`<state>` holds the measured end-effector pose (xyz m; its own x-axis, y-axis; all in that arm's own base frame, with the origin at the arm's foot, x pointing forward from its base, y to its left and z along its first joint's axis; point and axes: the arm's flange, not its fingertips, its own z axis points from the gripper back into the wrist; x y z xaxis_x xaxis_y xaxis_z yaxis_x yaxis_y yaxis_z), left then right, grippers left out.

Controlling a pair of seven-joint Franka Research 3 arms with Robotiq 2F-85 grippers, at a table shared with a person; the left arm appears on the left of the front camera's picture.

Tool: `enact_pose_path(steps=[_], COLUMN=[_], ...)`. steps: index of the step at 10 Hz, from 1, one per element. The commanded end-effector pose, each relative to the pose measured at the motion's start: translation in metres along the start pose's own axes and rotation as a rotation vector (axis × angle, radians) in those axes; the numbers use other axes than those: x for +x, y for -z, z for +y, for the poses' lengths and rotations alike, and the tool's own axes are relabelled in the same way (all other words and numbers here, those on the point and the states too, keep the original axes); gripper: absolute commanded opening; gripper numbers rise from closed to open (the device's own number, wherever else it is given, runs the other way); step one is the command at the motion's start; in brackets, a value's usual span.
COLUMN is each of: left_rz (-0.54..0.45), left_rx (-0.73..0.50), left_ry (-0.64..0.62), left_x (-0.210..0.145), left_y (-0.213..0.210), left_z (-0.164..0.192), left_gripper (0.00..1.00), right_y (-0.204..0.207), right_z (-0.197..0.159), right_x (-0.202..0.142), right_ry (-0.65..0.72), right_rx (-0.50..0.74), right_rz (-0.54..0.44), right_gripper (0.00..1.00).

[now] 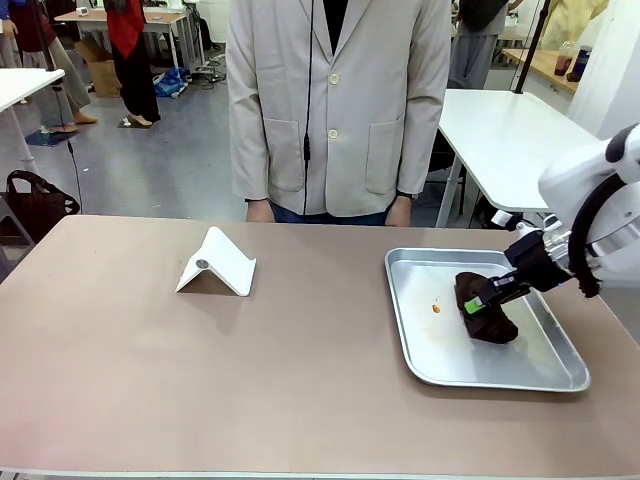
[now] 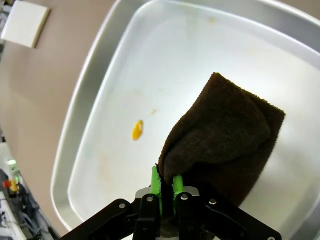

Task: Clean the surface of the table.
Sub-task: Clean the area not pointed to by the person.

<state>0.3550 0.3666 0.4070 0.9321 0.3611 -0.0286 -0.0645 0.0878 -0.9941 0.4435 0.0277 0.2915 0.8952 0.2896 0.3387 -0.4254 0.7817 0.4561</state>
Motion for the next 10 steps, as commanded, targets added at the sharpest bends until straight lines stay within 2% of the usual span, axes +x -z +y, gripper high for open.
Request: enact_pose_path(steps=[1, 3, 6, 8, 10], left_rz=[-0.005, -0.005, -0.005, -0.005, -0.005], left_rx=[-0.003, -0.003, -0.003, -0.003, -0.003], left_ry=[0.004, 0.004, 0.004, 0.004, 0.004], left_x=[-0.005, -0.005, -0.005, -0.005, -0.005], left_y=[0.003, 0.003, 0.003, 0.003, 0.003], left_z=[-0.004, -0.004, -0.004, -0.004, -0.004], left_gripper=[0.22, 0.22, 0.22, 0.22, 0.22], right_y=[0.027, 0.042, 0.060, 0.061, 0.053], right_z=[0.009, 0.027, 0.054, 0.052, 0.040], right_x=[0.005, 0.014, 0.022, 0.018, 0.016], right_ry=[-0.055, -0.108, -0.241, -0.253, -0.215], right_rx=[0.089, 0.129, 0.189, 0.171, 0.136], right_rz=[-0.009, 0.004, 0.090, 0.121, 0.101], right_gripper=[0.10, 0.10, 0.10, 0.10, 0.10])
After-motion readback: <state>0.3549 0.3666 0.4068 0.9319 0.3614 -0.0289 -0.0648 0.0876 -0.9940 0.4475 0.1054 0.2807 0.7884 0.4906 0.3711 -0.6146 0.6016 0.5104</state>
